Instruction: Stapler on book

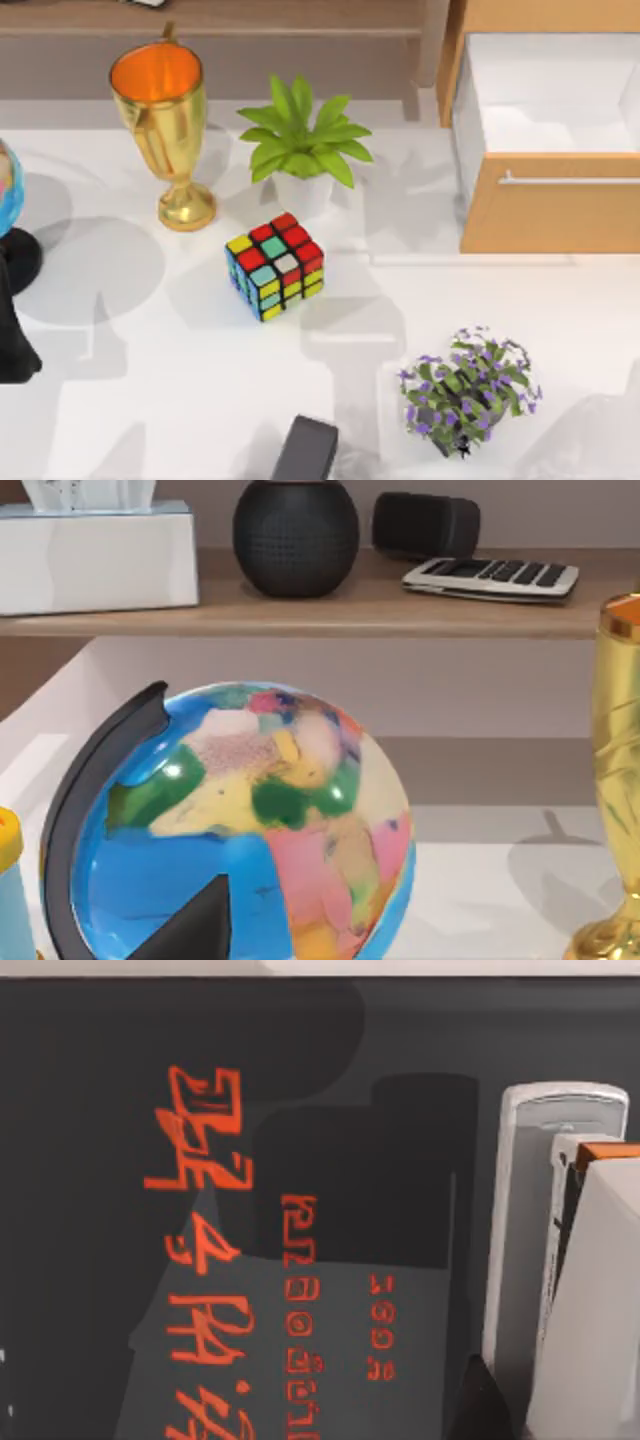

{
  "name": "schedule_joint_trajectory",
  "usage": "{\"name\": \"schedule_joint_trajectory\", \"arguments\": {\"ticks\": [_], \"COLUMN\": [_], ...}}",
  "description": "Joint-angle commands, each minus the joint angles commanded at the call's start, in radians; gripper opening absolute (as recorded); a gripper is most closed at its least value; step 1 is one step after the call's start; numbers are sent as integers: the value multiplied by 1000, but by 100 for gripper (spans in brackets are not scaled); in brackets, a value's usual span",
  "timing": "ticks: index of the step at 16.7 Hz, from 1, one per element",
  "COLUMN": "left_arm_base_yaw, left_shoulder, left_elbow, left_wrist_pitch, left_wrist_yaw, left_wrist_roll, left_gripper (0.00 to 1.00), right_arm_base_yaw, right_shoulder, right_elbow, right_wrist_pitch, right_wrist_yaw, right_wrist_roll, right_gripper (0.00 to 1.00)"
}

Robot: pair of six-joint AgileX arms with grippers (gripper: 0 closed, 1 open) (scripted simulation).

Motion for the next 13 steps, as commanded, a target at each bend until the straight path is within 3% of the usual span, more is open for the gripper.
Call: {"name": "schedule_joint_trajectory", "arguments": {"ticks": [10,13], "left_arm_base_yaw": [0,0], "left_shoulder": [0,0], "left_elbow": [0,0], "left_wrist_pitch": [0,0], "left_wrist_yaw": [0,0], "left_wrist_roll": [0,0], "left_gripper": [100,100], "right_arm_base_yaw": [0,0], "right_shoulder": [0,0], "right_elbow": [0,0], "right_wrist_pitch": [0,0], "right_wrist_yaw": [0,0], "right_wrist_roll": [0,0], "right_gripper": [98,100]}}
